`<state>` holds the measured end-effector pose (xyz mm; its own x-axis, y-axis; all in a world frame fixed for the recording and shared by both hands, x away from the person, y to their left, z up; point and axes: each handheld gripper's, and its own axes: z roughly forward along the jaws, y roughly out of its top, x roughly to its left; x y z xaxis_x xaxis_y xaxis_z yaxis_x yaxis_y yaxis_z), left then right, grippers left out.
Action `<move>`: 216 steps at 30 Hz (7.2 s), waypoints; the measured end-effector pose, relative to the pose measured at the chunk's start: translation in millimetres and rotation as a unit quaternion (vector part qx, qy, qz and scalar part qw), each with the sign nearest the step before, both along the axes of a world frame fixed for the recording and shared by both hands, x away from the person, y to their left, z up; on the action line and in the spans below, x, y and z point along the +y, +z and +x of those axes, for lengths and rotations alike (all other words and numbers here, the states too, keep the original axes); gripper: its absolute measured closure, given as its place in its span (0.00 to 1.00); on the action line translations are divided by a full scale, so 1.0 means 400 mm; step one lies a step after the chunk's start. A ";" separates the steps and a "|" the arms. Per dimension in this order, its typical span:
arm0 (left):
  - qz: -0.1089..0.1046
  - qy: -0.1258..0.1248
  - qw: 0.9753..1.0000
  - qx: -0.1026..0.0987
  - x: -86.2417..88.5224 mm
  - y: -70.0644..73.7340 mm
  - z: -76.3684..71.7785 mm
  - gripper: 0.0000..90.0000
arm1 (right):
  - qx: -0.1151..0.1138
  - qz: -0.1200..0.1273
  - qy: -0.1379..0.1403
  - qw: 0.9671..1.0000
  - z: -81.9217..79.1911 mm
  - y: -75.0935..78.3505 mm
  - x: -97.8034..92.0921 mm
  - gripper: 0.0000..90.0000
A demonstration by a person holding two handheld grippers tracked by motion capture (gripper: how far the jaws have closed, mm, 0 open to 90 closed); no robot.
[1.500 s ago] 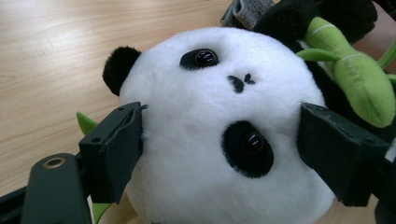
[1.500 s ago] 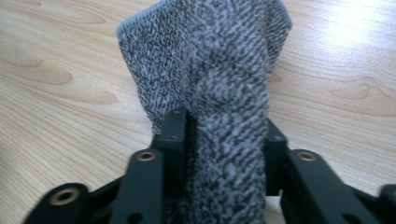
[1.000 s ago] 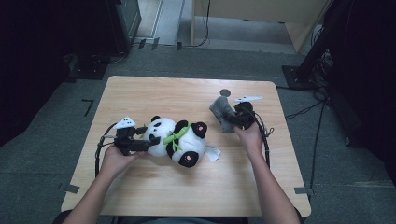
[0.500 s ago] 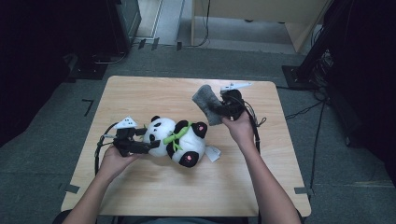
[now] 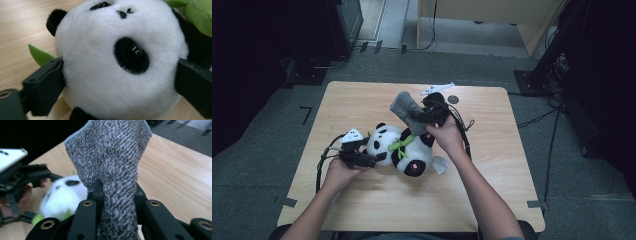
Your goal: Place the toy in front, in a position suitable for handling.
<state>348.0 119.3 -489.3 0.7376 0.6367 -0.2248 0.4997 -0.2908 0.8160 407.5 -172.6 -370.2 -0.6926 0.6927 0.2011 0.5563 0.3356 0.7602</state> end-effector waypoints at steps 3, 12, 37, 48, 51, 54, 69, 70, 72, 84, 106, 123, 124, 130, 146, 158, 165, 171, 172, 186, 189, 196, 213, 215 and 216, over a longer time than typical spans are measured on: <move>0.002 0.007 1.000 -0.005 0.002 0.001 -0.008 0.13 | 0.000 0.001 0.013 1.000 0.002 0.009 0.034 0.82; 0.008 0.013 1.000 -0.004 0.002 0.008 -0.017 0.25 | 0.022 0.009 0.064 0.998 0.004 0.004 0.180 0.82; -0.002 0.031 1.000 0.005 -0.003 0.009 -0.014 0.26 | 0.092 -0.055 0.008 0.994 0.084 -0.113 0.161 0.79; -0.015 0.035 0.999 0.010 -0.004 0.010 -0.012 0.25 | 0.106 -0.069 -0.031 0.991 0.113 -0.120 0.114 0.79; -0.012 0.035 0.999 0.010 -0.003 0.010 -0.012 0.25 | 0.090 -0.059 -0.030 0.994 0.106 -0.105 0.113 0.80; -0.009 0.033 0.999 0.009 -0.003 0.010 -0.013 0.24 | 0.077 -0.046 -0.025 0.996 0.095 -0.083 0.118 0.80; -0.004 0.036 0.999 0.007 -0.004 0.011 -0.014 0.24 | 0.094 0.007 0.057 0.994 0.037 -0.070 0.246 0.80; -0.002 0.037 0.999 0.008 -0.004 0.011 -0.013 0.24 | 0.104 -0.002 0.055 0.993 0.039 -0.085 0.253 0.80; -0.004 0.039 0.999 0.011 -0.002 0.010 -0.011 0.24 | 0.106 -0.008 0.052 0.993 0.050 -0.108 0.252 0.79; -0.008 0.045 0.999 0.009 -0.009 0.013 -0.009 0.25 | 0.098 -0.068 -0.013 0.993 0.115 -0.132 0.173 0.79; -0.017 0.050 0.999 0.007 -0.006 0.015 0.000 0.25 | 0.046 -0.027 -0.026 0.998 0.073 -0.015 0.107 0.82; -0.028 0.039 0.999 0.008 0.004 0.021 0.002 0.16 | 0.064 -0.039 0.080 0.994 -0.007 -0.083 0.233 0.84; -0.033 0.038 0.999 0.008 0.007 0.022 0.001 0.16 | 0.061 -0.040 0.080 0.994 -0.004 -0.084 0.228 0.84; -0.020 0.025 0.999 0.002 0.015 0.019 -0.006 0.16 | 0.073 -0.013 0.066 0.995 0.024 -0.092 0.193 0.84; 0.004 0.040 0.999 -0.036 -0.033 -0.013 0.002 0.45 | 0.090 0.003 0.044 0.995 0.055 -0.095 0.135 0.82; 0.002 0.037 0.999 -0.030 -0.027 -0.008 -0.001 0.49 | 0.060 -0.028 0.007 0.998 0.060 -0.035 0.088 0.84; -0.001 0.043 0.999 -0.031 -0.028 -0.003 -0.002 0.49 | 0.061 -0.014 0.074 0.995 -0.003 -0.013 0.207 0.84; 0.005 0.042 0.999 -0.024 -0.026 -0.002 0.000 0.52 | 0.095 -0.057 0.092 0.990 -0.003 -0.097 0.237 0.84; 0.004 0.040 0.999 -0.025 -0.025 0.000 0.001 0.53 | 0.091 -0.063 0.091 0.990 -0.003 -0.094 0.231 0.84; 0.000 0.040 0.999 -0.021 -0.024 0.000 0.002 0.54 | 0.078 -0.027 0.046 0.996 0.039 -0.073 0.125 0.84; 0.003 0.040 0.999 -0.021 -0.026 0.000 0.001 0.54 | 0.090 -0.017 0.042 0.995 0.050 -0.079 0.106 0.84; 0.006 0.031 0.999 -0.022 -0.022 -0.005 0.000 0.54 | 0.106 -0.030 -0.014 0.994 0.073 -0.092 0.028 0.85; 0.004 0.031 0.999 -0.021 -0.018 -0.010 -0.003 0.51 | 0.053 0.004 -0.081 0.995 0.058 -0.015 -0.124 0.85; 0.001 0.029 0.999 -0.021 -0.017 -0.011 -0.002 0.51 | 0.052 0.026 -0.071 0.996 0.048 -0.006 -0.123 0.85; 0.001 0.029 0.999 -0.020 -0.016 -0.011 -0.001 0.50 | 0.055 0.031 -0.063 0.996 0.044 -0.004 -0.116 0.85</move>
